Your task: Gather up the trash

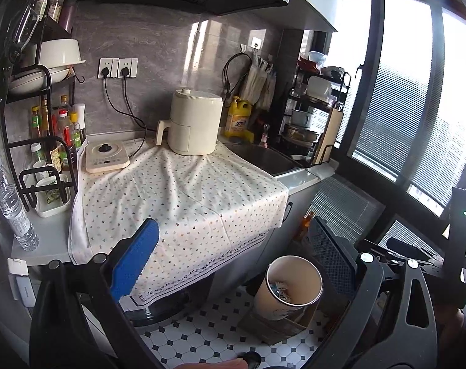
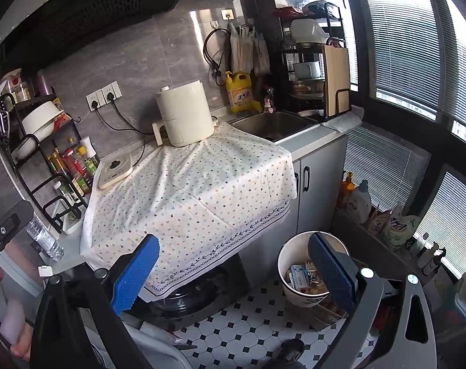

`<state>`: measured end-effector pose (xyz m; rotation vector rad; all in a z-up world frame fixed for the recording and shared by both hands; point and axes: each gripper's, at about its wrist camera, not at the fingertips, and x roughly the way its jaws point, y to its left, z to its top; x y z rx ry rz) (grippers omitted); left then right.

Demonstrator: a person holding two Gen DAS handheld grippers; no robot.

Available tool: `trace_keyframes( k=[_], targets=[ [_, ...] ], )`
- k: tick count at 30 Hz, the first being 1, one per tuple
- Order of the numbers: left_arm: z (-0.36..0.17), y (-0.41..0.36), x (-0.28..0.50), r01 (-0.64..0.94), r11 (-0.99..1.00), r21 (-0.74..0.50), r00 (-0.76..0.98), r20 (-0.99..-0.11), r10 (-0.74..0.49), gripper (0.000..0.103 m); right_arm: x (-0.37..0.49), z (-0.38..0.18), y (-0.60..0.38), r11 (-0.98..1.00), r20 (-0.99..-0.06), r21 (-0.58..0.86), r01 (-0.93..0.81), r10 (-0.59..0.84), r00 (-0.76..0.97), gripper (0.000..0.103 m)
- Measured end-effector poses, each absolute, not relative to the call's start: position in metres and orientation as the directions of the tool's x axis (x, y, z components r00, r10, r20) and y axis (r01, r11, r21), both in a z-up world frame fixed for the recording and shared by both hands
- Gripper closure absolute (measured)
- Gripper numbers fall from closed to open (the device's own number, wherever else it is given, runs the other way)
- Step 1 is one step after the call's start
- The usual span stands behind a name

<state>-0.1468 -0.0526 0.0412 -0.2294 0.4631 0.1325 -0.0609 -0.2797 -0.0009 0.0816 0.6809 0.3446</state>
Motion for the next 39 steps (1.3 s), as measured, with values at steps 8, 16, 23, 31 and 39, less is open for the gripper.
trace_keyframes(
  k=[8, 16, 23, 31, 39],
  targets=[
    [0.042, -0.057, -0.150, -0.179, 0.965, -0.191, 0.889, -0.451, 0.075, 0.006, -0.062, -0.002, -0.280, 0.942, -0.605, 0.183, -0.283, 0.335, 0.722, 0.008],
    [0.042, -0.057, -0.151, -0.180, 0.964, -0.194, 0.888, -0.453, 0.075, 0.006, -0.061, -0.001, -0.281, 0.940, -0.604, 0.179, -0.290, 0.338, 0.722, 0.008],
    [0.040, -0.064, -0.151, -0.183, 0.966, -0.185, 0.887, -0.455, 0.081, 0.006, -0.060, -0.002, -0.283, 0.941, -0.607, 0.183, -0.286, 0.337, 0.720, 0.008],
    [0.036, -0.072, -0.138, -0.159, 0.971, -0.177, 0.878, -0.475, 0.058, 0.006, -0.056, -0.009, -0.287, 0.945, -0.619, 0.184, -0.269, 0.324, 0.715, 0.008],
    [0.027, -0.059, -0.116, -0.158, 0.970, -0.185, 0.864, -0.502, 0.045, 0.006, -0.037, -0.017, -0.277, 0.949, -0.635, 0.183, -0.258, 0.314, 0.706, 0.008]
  ],
)
